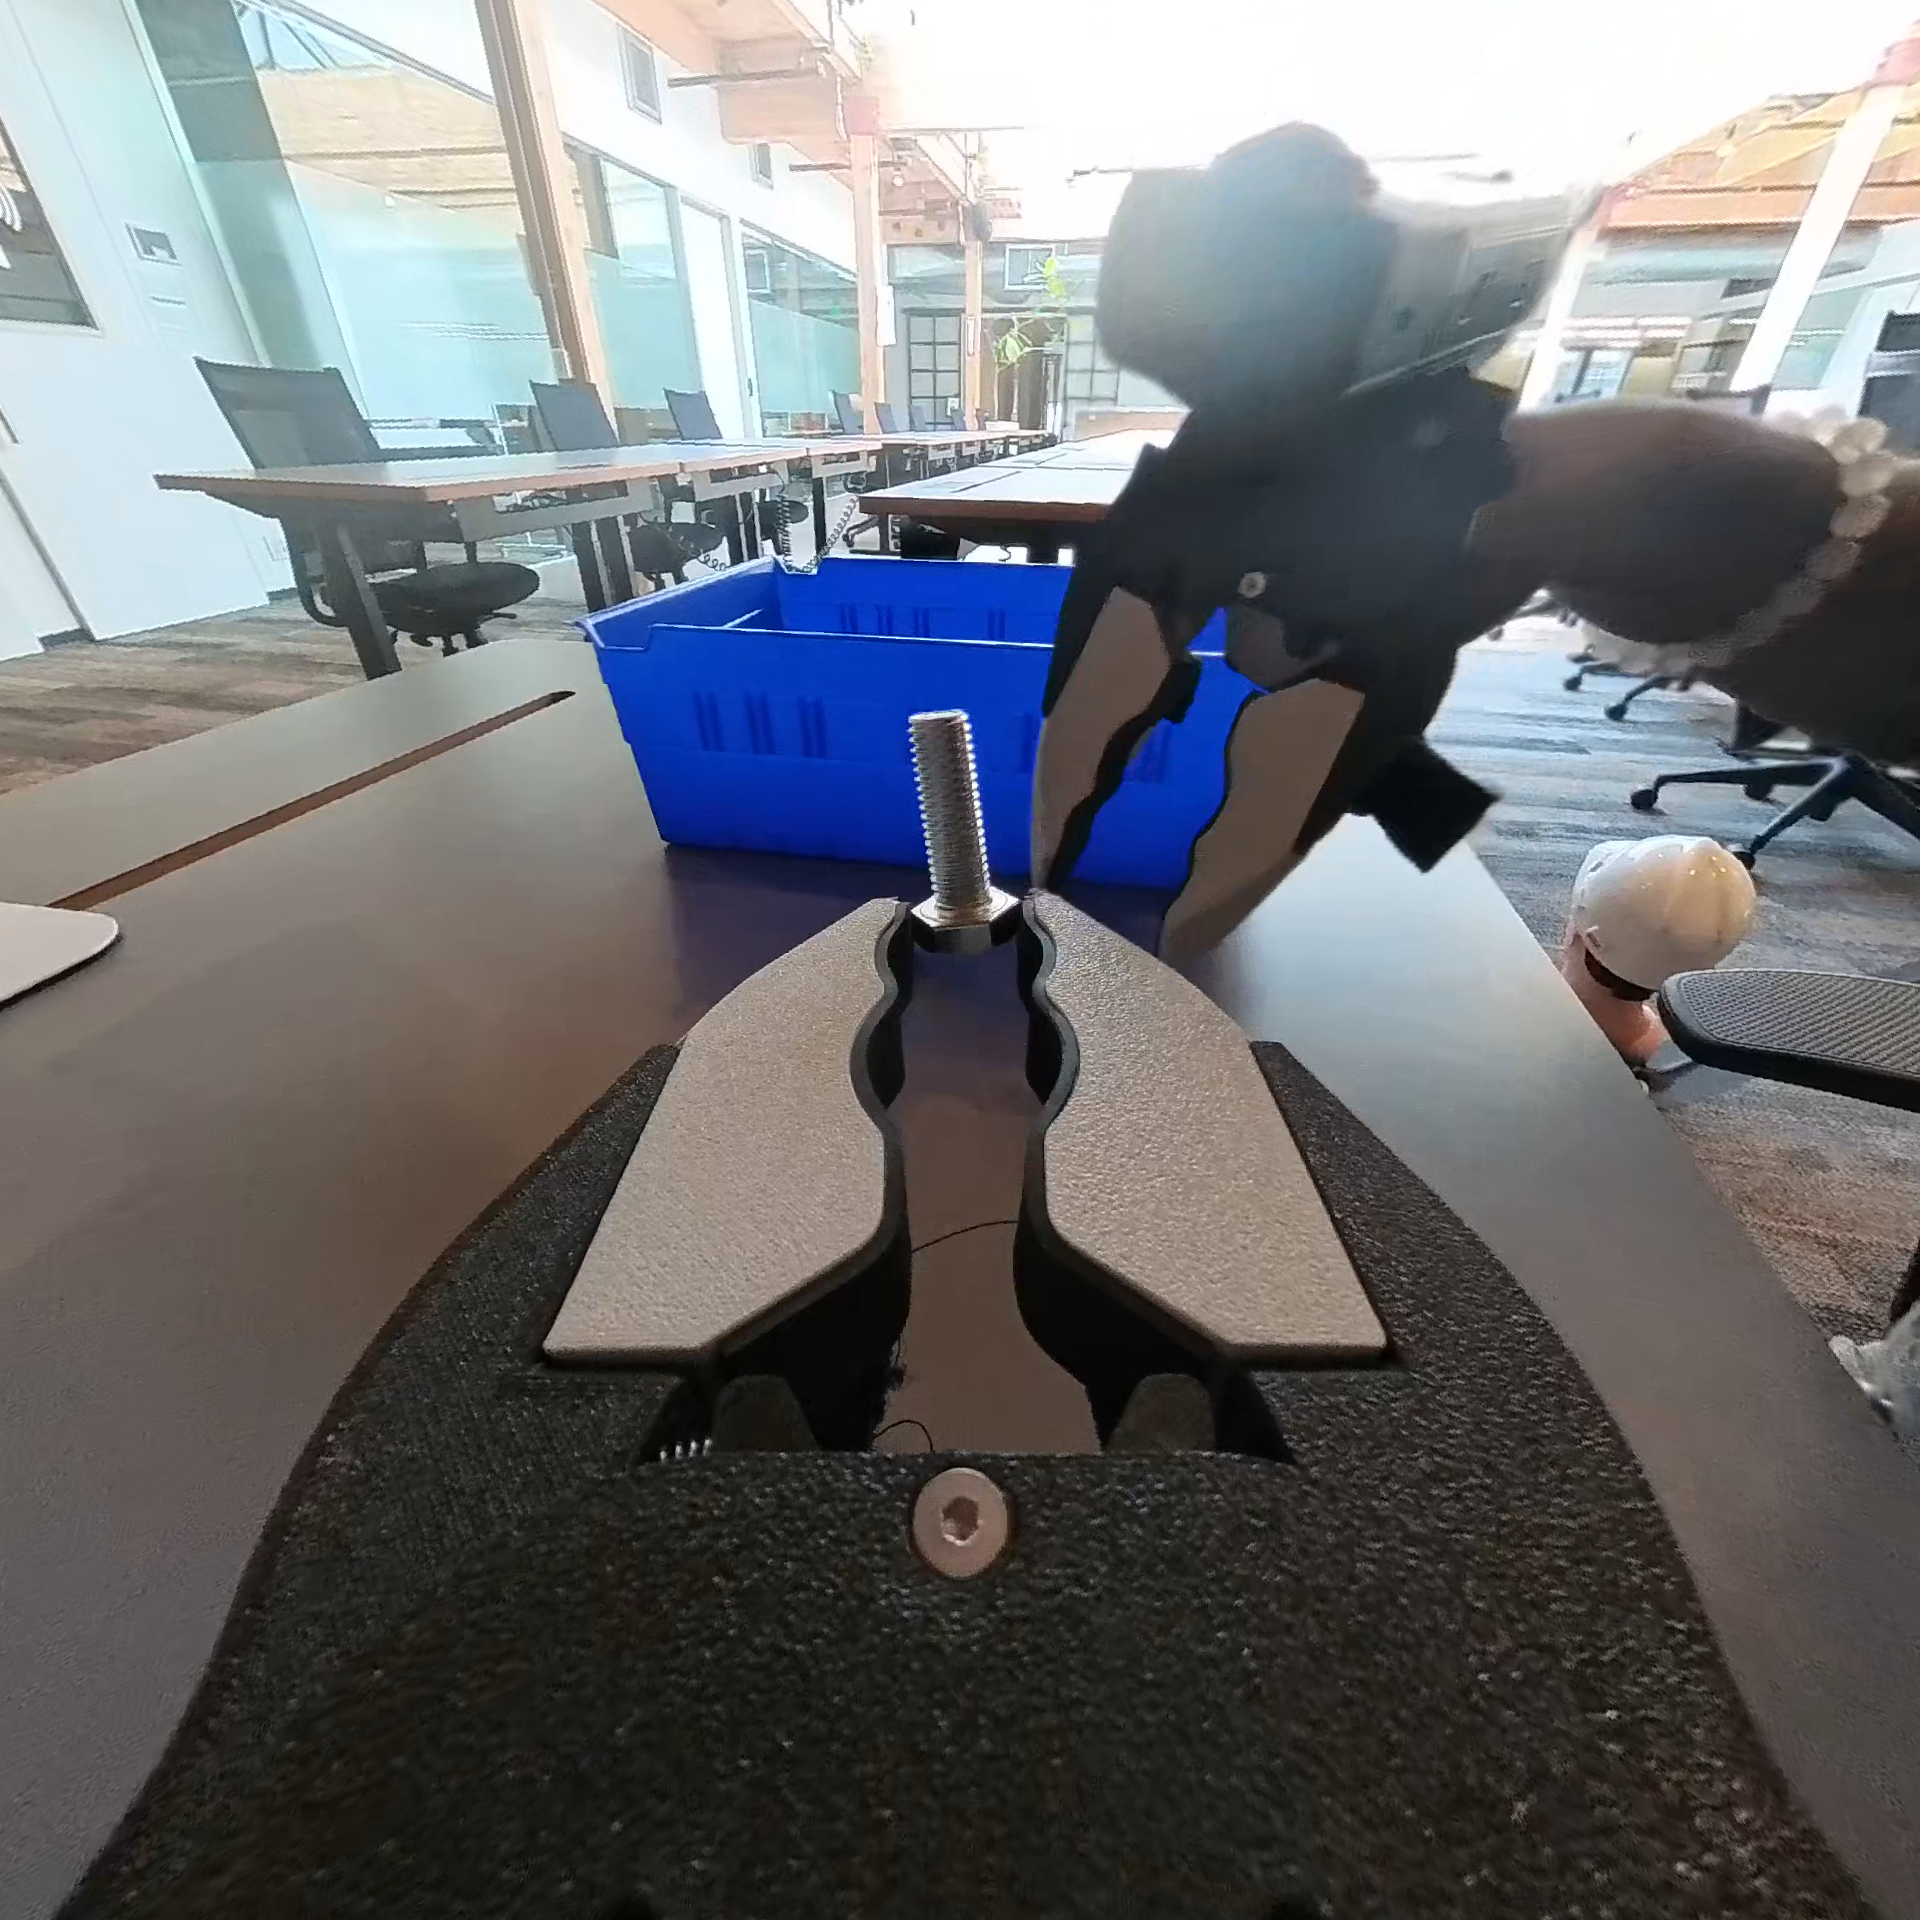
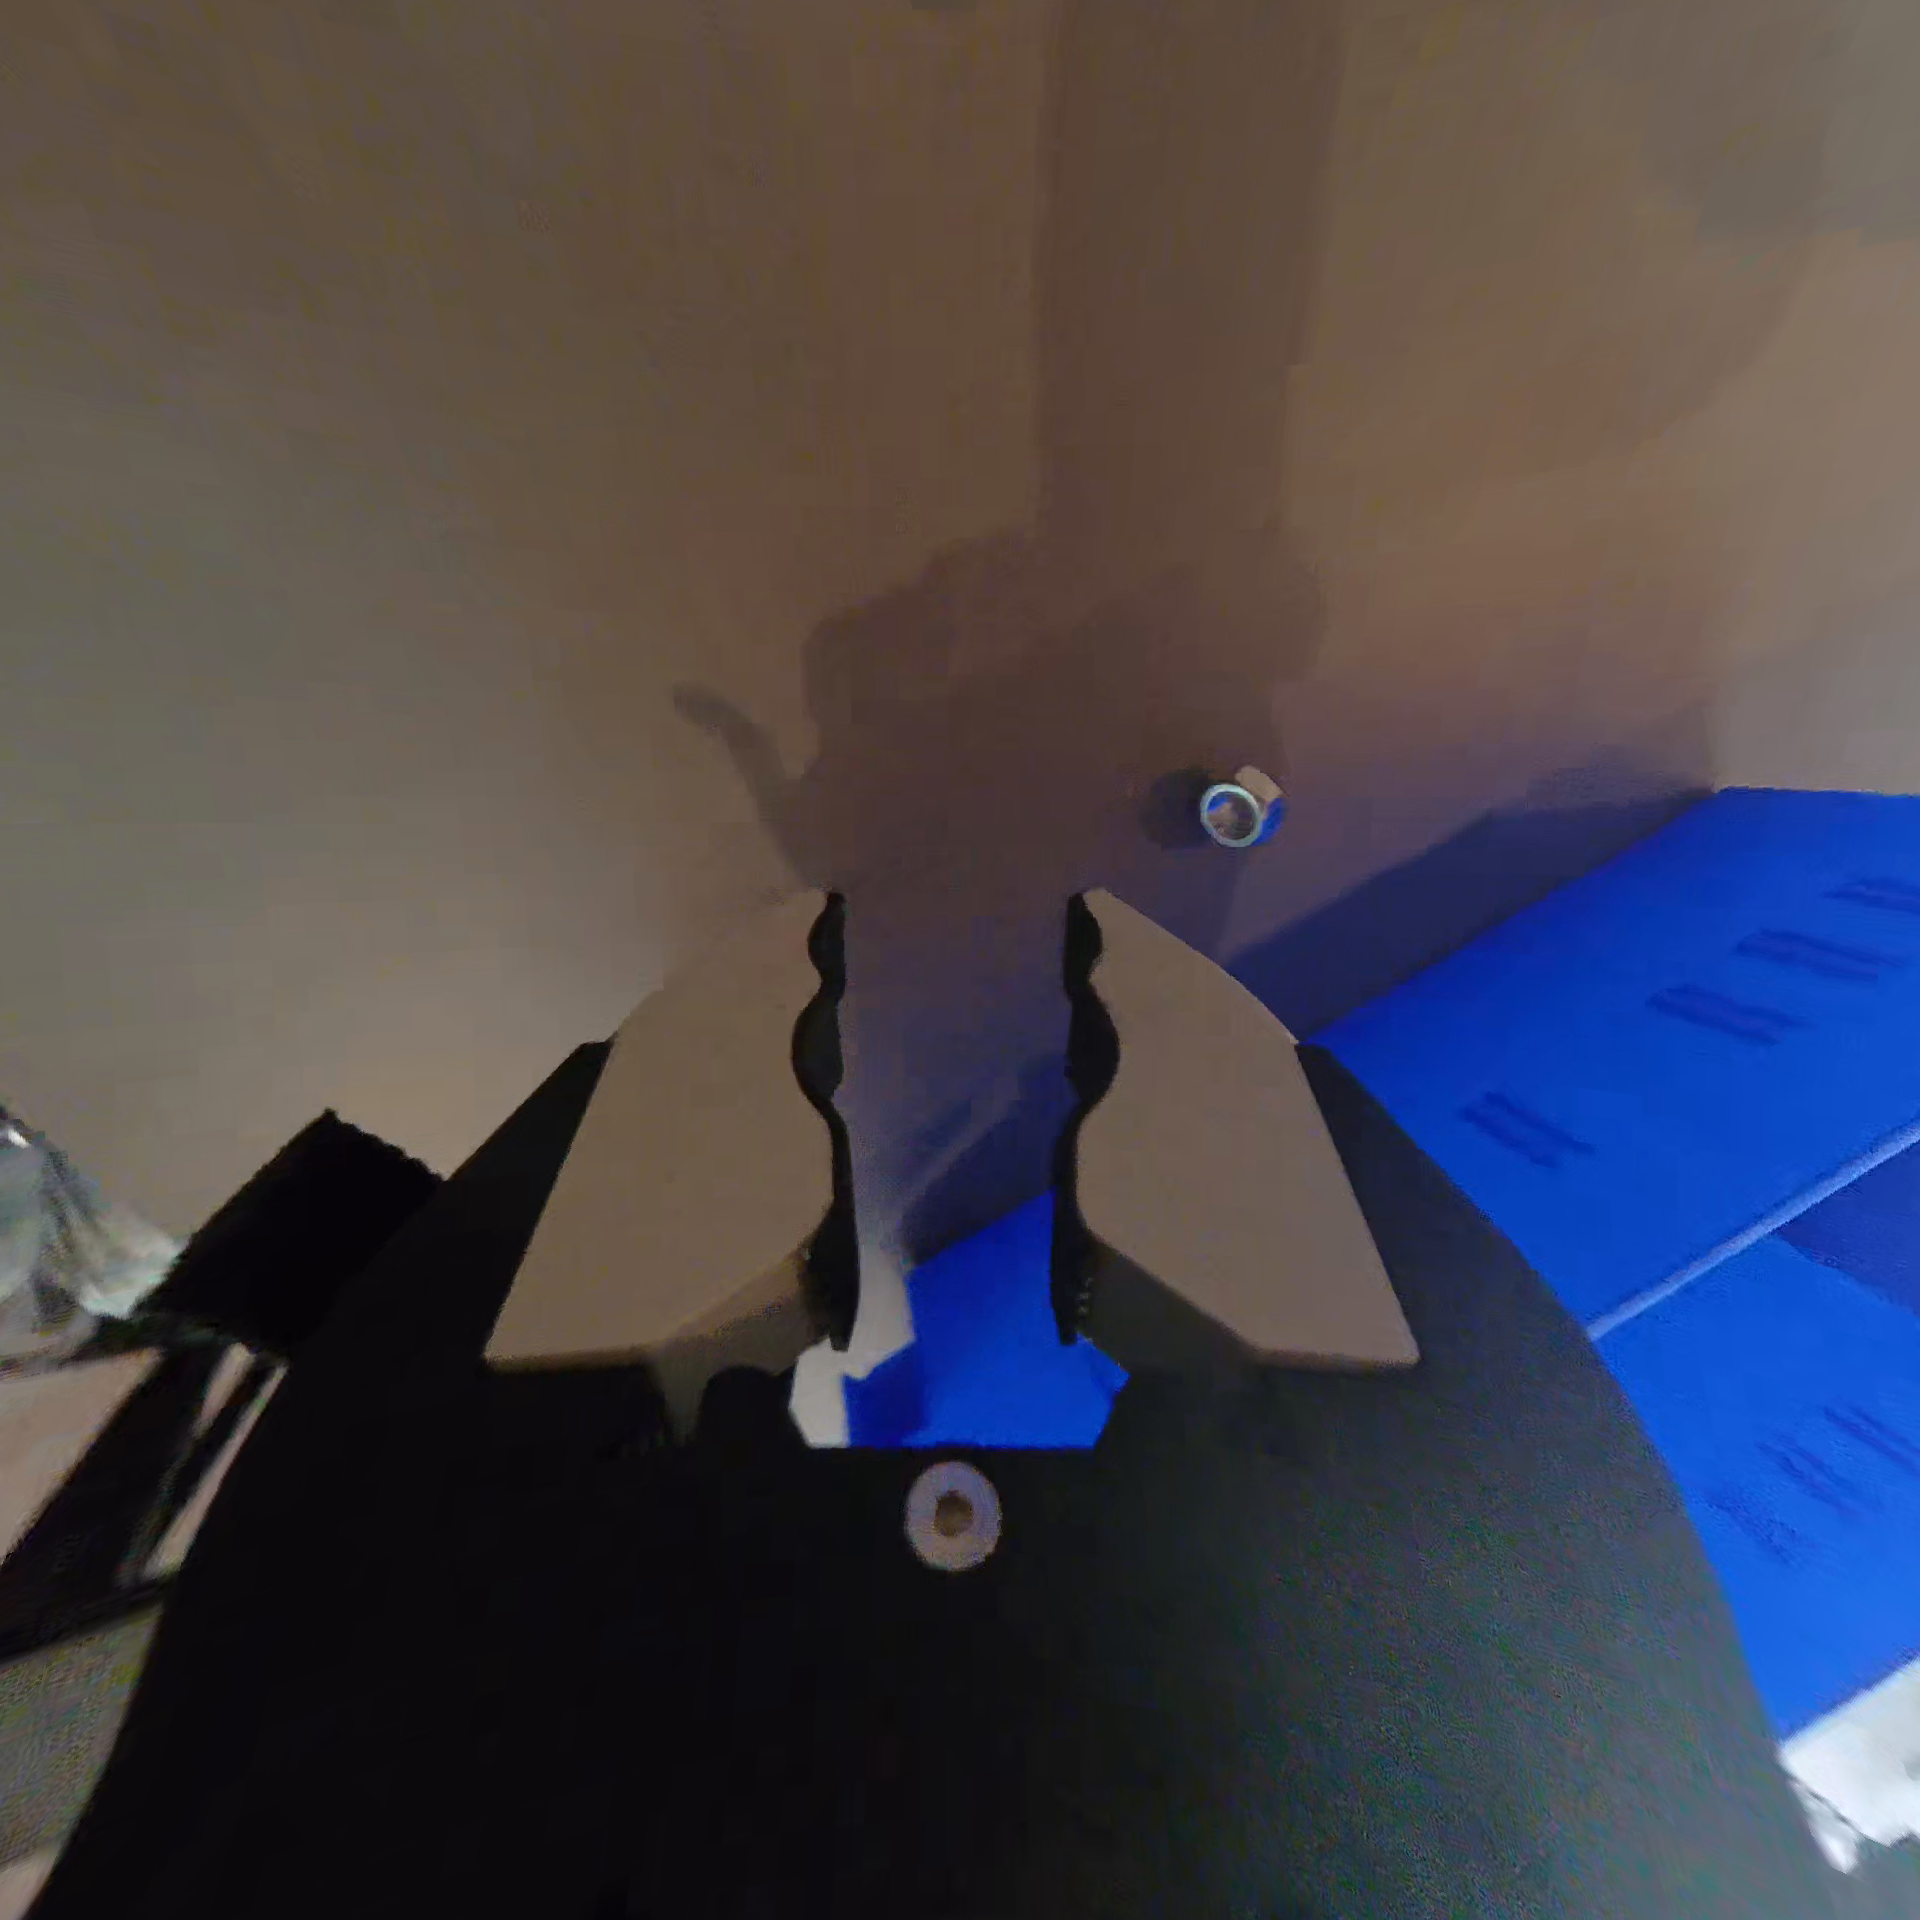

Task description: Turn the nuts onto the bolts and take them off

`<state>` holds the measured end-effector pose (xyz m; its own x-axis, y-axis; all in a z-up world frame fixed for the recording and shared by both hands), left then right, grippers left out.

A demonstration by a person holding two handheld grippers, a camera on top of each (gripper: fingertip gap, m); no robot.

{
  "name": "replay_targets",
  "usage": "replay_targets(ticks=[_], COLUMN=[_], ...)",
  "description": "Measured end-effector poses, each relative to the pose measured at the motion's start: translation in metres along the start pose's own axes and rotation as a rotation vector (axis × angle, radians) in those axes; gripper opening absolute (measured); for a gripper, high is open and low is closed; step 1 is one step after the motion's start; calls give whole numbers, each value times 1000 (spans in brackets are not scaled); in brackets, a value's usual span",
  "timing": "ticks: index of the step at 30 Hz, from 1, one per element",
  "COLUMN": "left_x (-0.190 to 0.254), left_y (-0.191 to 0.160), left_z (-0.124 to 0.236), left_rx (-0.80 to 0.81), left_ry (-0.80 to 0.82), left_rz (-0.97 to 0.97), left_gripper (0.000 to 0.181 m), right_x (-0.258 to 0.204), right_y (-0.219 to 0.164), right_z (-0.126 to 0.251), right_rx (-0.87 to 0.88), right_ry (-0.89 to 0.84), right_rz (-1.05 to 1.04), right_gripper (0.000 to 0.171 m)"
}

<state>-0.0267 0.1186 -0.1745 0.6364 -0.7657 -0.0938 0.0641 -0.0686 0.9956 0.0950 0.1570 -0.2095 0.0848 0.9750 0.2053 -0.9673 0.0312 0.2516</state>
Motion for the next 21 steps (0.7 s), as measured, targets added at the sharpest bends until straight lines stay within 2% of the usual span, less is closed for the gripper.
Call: replay_targets(ticks=[1, 5, 8, 11, 16, 21], left_x=[0, 1, 1, 1, 1, 0], left_y=[0, 0, 0, 0, 0, 1], left_z=[0, 0, 0, 1, 0, 2], left_rx=[1, 1, 2, -1, 4, 8], left_ry=[-3, -12, -13, -16, -20, -24], left_rz=[2, -2, -1, -4, 5, 10], left_gripper=[19, 19, 19, 19, 19, 19], right_x=[6, 35, 63, 75, 89, 92], right_y=[1, 13, 11, 10, 3, 6], right_z=[-2, -10, -23, -34, -45, -51], right_rx=[-31, -115, -231, -277, -373, -387], right_ry=[2, 81, 97, 132, 134, 151], right_rz=[35, 288, 455, 592, 706, 740], right_gripper=[40, 35, 40, 32, 36, 34])
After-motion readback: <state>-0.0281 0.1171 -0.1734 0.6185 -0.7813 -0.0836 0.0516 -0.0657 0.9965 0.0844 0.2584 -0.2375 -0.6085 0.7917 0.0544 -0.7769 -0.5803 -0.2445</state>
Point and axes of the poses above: each gripper's, where its closed fingertips meet, z back along the fingers, y out of its top, x = y × z across the jaws, the point moved 3 cm from there along z, back along the fingers, and after that the axes turned 6 degrees about -z, right-handed, at the moved point
